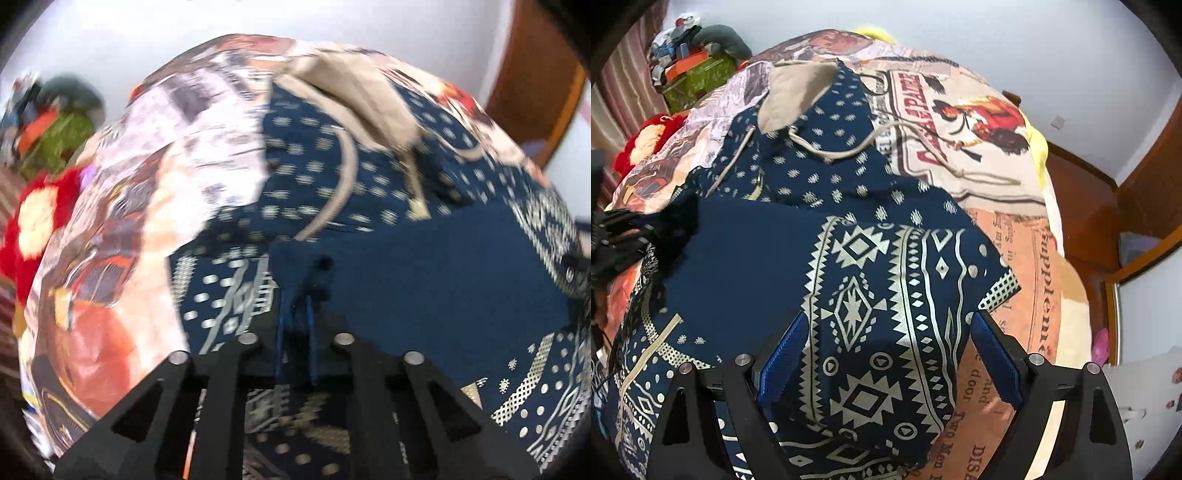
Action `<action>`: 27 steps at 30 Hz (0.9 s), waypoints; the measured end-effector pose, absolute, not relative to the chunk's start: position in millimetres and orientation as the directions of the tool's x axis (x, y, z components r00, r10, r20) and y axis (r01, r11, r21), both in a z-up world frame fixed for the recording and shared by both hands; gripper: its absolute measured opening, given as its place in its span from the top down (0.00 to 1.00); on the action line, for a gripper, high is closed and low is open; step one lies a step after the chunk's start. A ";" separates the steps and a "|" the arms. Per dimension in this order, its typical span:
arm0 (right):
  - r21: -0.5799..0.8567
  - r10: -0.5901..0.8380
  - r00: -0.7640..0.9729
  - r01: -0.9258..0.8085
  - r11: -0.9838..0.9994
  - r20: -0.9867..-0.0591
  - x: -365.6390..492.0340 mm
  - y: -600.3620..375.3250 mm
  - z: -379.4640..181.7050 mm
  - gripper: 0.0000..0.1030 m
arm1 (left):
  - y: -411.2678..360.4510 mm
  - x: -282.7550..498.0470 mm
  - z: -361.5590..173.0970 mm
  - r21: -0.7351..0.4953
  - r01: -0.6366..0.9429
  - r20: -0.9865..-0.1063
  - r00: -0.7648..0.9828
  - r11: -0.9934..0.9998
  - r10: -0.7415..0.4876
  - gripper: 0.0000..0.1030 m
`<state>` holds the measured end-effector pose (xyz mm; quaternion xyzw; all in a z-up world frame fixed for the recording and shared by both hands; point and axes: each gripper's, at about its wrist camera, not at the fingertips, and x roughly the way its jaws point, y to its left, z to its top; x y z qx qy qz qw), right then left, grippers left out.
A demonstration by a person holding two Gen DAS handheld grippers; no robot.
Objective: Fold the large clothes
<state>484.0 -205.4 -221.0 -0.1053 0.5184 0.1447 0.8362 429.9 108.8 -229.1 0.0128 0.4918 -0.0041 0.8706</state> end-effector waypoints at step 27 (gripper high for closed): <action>-0.096 0.116 0.481 -0.393 0.914 -0.869 490.9 -184.2 -193.2 0.14 | 179.9 392.3 -236.4 -0.001 -0.082 -0.893 0.449 0.997 0.036 0.53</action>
